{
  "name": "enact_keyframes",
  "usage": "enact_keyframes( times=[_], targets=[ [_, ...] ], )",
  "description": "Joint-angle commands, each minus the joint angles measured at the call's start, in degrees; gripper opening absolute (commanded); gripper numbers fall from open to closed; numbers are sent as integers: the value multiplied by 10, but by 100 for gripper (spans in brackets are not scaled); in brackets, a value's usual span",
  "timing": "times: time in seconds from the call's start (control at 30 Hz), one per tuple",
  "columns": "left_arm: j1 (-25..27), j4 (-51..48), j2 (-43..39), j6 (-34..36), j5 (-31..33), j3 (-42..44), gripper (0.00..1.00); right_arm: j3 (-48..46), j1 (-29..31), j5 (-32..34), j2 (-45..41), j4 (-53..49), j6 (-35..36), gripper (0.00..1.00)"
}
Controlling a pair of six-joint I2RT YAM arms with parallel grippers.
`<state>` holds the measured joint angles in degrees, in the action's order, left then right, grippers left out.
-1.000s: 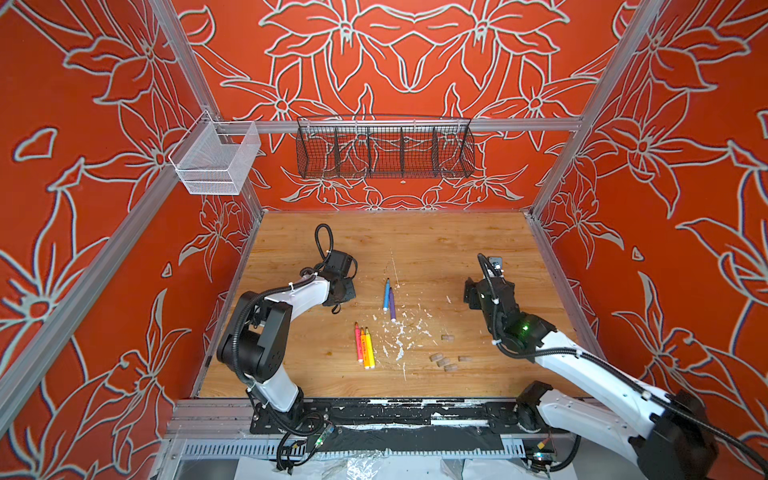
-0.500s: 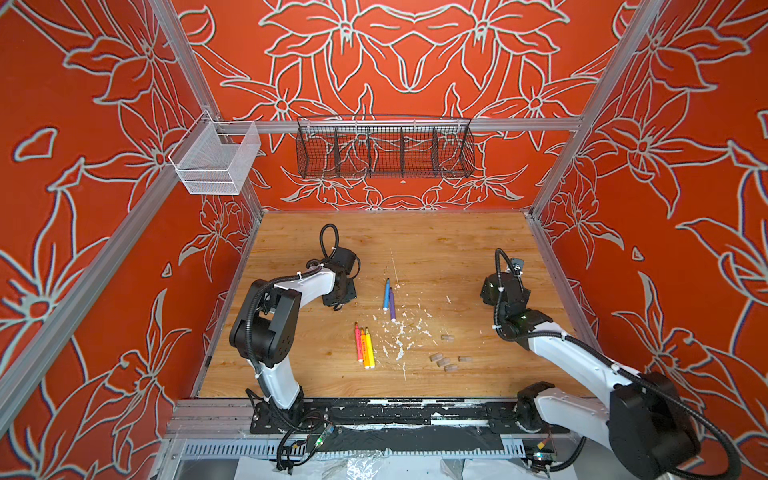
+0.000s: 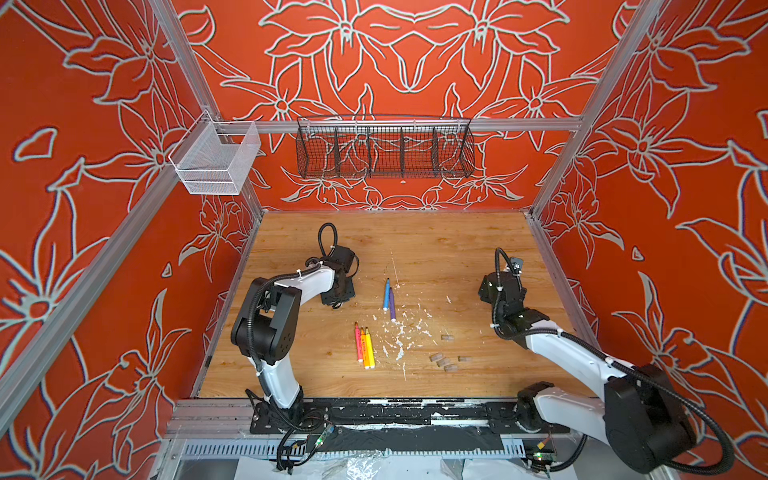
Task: Insert the pens into the pen caps
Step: 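Lay the capped green marker on the table and release it with the left gripper, then move the left gripper over the blue marker and close on its end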
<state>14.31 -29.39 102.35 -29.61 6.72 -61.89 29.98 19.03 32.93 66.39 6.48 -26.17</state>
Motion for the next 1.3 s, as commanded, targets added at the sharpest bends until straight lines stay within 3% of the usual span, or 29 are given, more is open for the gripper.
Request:
enact_keyframes(
  times=[0.0,0.2,0.47,0.67,0.9,1.27],
  targets=[
    [-4,-15,-1,2,0,0,25,-7,-3,1,9,21,-6,73],
    [-3,-13,-29,10,4,6,29,-8,-4,4,7,21,-7,72],
    [0,34,-154,38,-3,70,37,17,-4,-12,32,-1,-1,70],
    [67,77,-219,75,0,95,43,7,-3,-12,18,1,-4,69],
    [186,69,-149,134,23,32,44,5,-3,-7,16,1,-7,72],
    [192,10,-34,132,-48,-55,44,22,-4,-12,35,-15,-6,71]
  ],
)
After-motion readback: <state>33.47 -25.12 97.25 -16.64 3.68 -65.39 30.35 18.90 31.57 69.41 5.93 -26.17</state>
